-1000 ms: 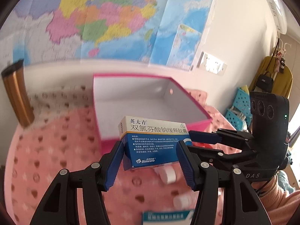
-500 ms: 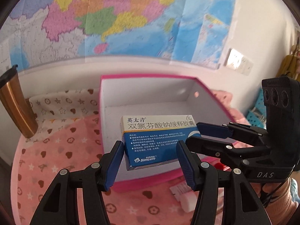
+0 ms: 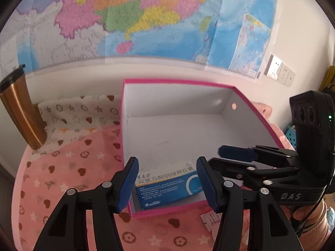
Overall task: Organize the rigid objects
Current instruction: 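Open the left gripper and withdraw it from the pink box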
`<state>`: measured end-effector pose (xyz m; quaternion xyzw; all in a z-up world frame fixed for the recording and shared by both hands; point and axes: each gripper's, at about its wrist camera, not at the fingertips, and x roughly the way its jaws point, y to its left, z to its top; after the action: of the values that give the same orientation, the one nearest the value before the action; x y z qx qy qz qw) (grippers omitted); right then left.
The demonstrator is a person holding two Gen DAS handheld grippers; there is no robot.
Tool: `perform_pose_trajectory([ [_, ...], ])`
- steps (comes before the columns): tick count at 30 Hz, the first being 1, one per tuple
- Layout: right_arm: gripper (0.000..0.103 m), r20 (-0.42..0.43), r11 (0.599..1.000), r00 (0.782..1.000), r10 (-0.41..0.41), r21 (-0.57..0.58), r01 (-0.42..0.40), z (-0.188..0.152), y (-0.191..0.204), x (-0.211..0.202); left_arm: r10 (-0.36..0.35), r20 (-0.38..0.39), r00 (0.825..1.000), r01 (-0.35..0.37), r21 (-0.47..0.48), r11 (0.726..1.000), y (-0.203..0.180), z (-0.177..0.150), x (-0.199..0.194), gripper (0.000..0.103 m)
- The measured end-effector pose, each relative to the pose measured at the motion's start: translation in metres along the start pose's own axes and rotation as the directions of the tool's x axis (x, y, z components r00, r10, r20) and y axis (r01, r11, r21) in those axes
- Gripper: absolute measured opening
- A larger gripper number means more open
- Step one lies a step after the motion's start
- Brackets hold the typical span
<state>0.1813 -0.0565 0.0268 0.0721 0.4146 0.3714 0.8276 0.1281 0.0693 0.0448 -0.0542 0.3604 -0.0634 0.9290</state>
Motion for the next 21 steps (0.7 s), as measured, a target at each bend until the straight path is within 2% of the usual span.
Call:
perform_pose_trajectory([
  [3,0.051,0.043,1.0,0.999,-0.012,-0.026,0.013,-0.006,0.005,-0.022,-0.042,0.041,0.998,0.041,0.015,0.999,-0.005,-0.005,-0.014,0.061],
  [8,0.061,0.155,0.996,0.987,-0.037,-0.079,0.05,-0.026,0.019,-0.078,-0.115,0.101,0.988,0.108,0.08,0.991,-0.024,-0.022,-0.039,0.07],
  [13,0.063,0.216,0.988,0.97,-0.111,-0.084,0.132,-0.051,0.02,-0.117,-0.163,0.074,0.984,0.152,0.133,0.979,-0.045,-0.042,-0.045,0.07],
  [17,0.063,0.21,0.979,0.96,-0.185,-0.042,0.198,-0.075,0.008,-0.131,-0.187,0.039,0.981,0.18,0.152,0.972,-0.059,-0.058,-0.042,0.07],
  [21,0.062,0.179,0.974,0.957,-0.226,0.035,0.224,-0.1,-0.015,-0.137,-0.214,-0.01,0.977,0.213,0.161,0.964,-0.072,-0.072,-0.033,0.07],
])
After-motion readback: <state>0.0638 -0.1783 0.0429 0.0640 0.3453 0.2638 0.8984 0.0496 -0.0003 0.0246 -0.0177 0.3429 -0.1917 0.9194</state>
